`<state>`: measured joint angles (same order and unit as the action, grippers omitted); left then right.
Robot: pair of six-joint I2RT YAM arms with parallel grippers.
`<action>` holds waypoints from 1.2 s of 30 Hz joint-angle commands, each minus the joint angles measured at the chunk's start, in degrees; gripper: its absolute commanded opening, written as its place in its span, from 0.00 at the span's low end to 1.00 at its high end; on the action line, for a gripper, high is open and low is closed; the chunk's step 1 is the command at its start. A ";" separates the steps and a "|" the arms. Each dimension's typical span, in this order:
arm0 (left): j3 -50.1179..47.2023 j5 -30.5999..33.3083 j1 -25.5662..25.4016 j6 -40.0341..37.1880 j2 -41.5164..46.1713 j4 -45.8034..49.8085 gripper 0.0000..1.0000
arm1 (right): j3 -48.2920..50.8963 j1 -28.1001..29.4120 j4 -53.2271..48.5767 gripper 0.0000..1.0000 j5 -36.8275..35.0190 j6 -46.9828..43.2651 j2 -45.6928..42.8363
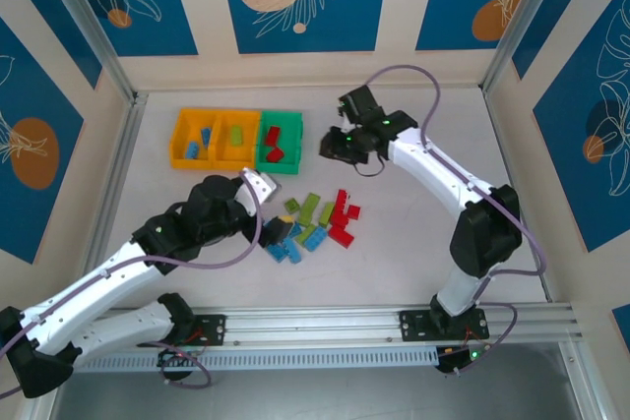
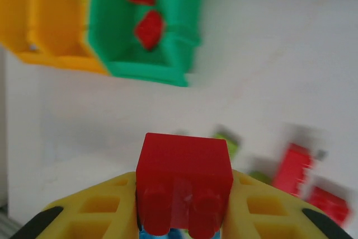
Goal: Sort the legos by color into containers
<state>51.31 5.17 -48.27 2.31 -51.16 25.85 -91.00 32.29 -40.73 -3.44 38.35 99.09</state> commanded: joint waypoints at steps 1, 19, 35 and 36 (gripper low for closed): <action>3.71 14.45 -0.26 10.54 -0.65 5.06 0.98 | -6.45 2.30 0.81 0.31 0.34 -1.04 7.12; -0.72 20.56 3.28 39.00 -1.03 14.73 0.94 | -57.72 4.09 -14.48 0.59 -4.36 -5.79 43.26; -3.50 -0.65 9.35 61.10 -20.20 7.38 0.85 | -24.75 3.61 -10.51 0.62 0.72 -12.02 6.73; -3.05 -1.15 9.34 60.60 -22.29 6.55 0.85 | -21.78 3.48 -10.13 0.62 0.43 -11.94 4.32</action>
<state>47.09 8.47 -39.59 58.65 -69.58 33.41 -119.42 36.21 -52.73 -4.10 28.29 108.62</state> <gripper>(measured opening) 0.851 0.617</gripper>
